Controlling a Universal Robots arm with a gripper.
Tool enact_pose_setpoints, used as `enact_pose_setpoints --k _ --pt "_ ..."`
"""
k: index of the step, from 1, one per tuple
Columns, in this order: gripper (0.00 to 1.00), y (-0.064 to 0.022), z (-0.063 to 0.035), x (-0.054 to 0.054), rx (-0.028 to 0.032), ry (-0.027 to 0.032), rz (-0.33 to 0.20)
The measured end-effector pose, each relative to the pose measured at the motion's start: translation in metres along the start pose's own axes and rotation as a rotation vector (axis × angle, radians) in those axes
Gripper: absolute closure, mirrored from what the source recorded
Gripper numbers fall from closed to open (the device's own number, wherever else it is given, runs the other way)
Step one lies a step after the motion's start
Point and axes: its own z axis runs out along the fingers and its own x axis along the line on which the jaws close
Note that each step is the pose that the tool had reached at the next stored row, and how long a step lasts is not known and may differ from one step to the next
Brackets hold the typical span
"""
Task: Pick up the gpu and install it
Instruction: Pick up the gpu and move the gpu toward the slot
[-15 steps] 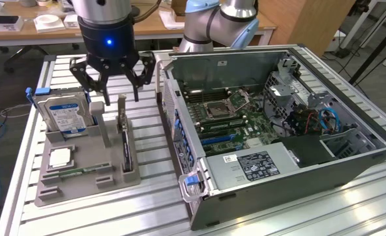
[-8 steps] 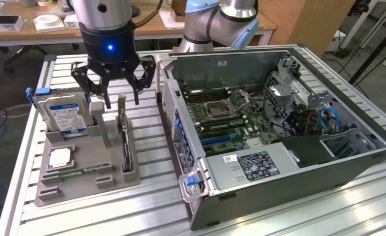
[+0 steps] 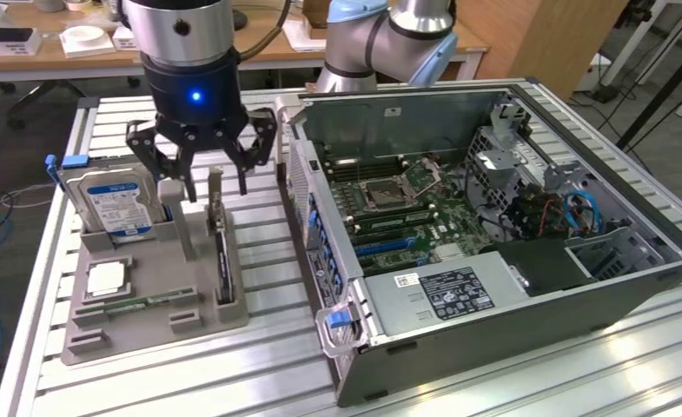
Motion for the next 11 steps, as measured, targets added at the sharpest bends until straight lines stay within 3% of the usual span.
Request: enact_pose_setpoints --k 11 --pt "0.40 -0.0147 0.0036 0.001 0.0001 0.0001 0.000"
